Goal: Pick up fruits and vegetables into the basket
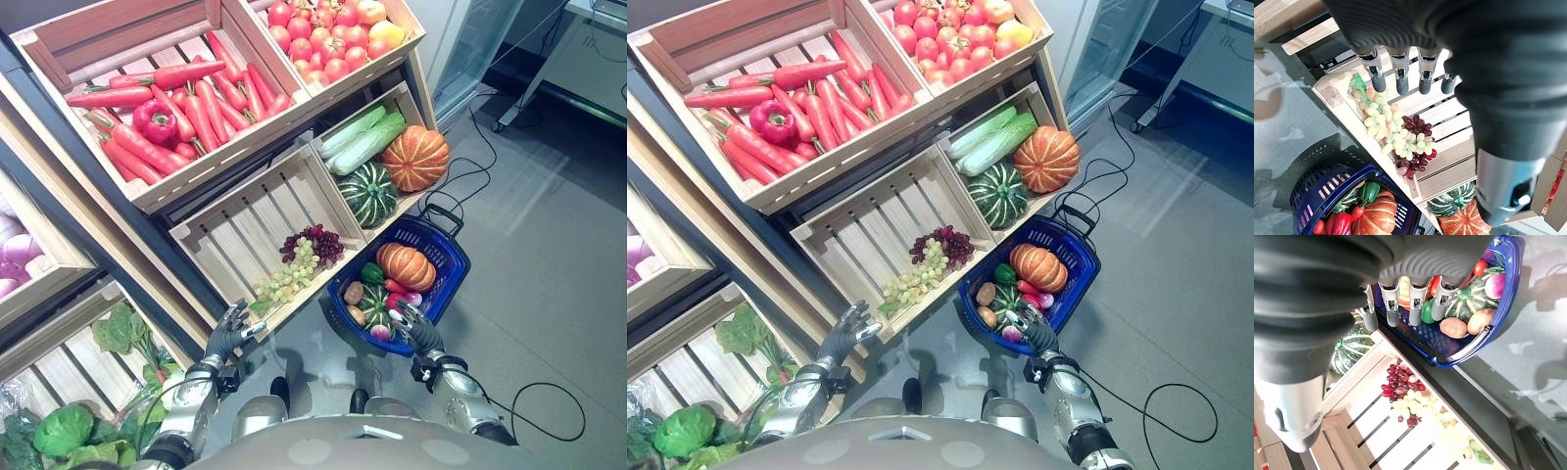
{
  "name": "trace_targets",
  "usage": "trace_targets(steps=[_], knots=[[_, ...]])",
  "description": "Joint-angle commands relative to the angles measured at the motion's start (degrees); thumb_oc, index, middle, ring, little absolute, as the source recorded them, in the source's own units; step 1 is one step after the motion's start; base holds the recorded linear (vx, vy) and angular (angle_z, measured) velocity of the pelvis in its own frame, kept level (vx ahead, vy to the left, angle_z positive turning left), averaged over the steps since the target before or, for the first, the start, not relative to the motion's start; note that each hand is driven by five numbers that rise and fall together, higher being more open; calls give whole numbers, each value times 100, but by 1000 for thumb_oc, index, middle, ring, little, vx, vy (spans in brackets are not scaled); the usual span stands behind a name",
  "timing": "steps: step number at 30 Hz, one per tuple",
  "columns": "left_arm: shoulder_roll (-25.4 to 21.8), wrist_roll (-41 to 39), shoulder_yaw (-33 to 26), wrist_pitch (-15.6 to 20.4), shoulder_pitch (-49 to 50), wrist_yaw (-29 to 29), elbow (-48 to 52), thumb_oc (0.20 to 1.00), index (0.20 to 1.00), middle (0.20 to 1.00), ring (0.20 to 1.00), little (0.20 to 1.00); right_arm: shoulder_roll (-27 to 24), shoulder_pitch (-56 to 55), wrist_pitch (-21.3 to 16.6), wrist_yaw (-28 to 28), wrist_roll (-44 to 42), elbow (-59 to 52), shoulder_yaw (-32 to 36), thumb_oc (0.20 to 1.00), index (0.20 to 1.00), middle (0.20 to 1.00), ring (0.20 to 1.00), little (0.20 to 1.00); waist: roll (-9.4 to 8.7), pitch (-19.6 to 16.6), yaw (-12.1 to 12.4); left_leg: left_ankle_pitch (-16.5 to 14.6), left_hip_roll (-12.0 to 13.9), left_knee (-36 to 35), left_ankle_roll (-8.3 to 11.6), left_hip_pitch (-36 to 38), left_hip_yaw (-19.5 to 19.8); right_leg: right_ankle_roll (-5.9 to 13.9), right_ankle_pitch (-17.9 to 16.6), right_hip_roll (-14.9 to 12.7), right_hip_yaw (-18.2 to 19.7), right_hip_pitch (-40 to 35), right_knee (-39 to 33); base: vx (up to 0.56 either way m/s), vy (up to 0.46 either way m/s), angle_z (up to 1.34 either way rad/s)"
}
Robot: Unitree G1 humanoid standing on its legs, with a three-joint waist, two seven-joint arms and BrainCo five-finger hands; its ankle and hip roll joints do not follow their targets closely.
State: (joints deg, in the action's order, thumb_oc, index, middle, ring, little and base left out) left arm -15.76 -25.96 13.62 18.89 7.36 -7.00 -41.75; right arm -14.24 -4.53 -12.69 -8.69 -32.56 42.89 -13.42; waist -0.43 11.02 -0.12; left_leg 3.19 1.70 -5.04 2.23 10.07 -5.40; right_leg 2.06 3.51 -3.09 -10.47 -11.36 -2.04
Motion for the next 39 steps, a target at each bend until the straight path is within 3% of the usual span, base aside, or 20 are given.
trace_targets(steps=[1,9,20,22,32,37,39], knots=[[74,18,5,184,-310,-38,-104,1000,1000,1000,1000,1000,18,281,-194,-171,-60,-137,-149,1000,1000,1000,1000,1000,-77,105,3,-858,-350,538,-298,-2,-136,164,-101,21,-76,249,256,0,0,0],[-29,-38,47,211,-303,1,109,1000,1000,1000,1000,1000,-20,270,-192,-314,-230,-232,-148,1000,1000,1000,1000,1000,-72,123,6,-852,-350,554,-301,-39,-150,168,-105,20,-69,282,266,0,0,0],[-163,121,54,581,-288,158,471,1000,1000,1000,1000,1000,-65,207,-216,-447,-312,-419,-122,1000,1000,1000,1000,1000,-52,178,-25,-853,-352,573,-303,-33,-158,161,-100,18,-54,291,294,0,0,0],[-258,525,38,721,-297,634,710,1000,1000,1000,1000,1000,-100,177,-218,-435,-323,-629,-106,1000,1000,1000,1000,1000,-50,211,-40,-851,-349,570,-305,-39,-158,160,-101,21,-43,309,305,0,0,0],[-592,863,-122,773,-225,1360,1529,1000,1000,1000,1000,1000,-261,-185,-456,-55,-250,-1769,-44,1000,1000,1000,1000,1000,-13,294,-167,-859,-320,615,-309,-104,-228,172,-84,-23,-24,417,380,27,3,-2],[-784,1706,-133,829,-268,2220,1850,1000,1000,1000,1000,1000,-382,-298,-653,73,-80,-2135,-30,1000,1000,1000,1000,1000,40,359,-239,-858,-286,665,-318,-182,-288,169,-1,-45,-10,550,561,37,13,-3],[-925,2105,-93,647,-417,2705,1974,1000,1000,1000,1000,1000,-482,-242,-688,235,0,-2335,-54,1000,1000,1000,1000,1000,67,451,-284,-870,-274,796,-334,-317,-302,147,80,-57,2,732,790,-13,29,-10]])
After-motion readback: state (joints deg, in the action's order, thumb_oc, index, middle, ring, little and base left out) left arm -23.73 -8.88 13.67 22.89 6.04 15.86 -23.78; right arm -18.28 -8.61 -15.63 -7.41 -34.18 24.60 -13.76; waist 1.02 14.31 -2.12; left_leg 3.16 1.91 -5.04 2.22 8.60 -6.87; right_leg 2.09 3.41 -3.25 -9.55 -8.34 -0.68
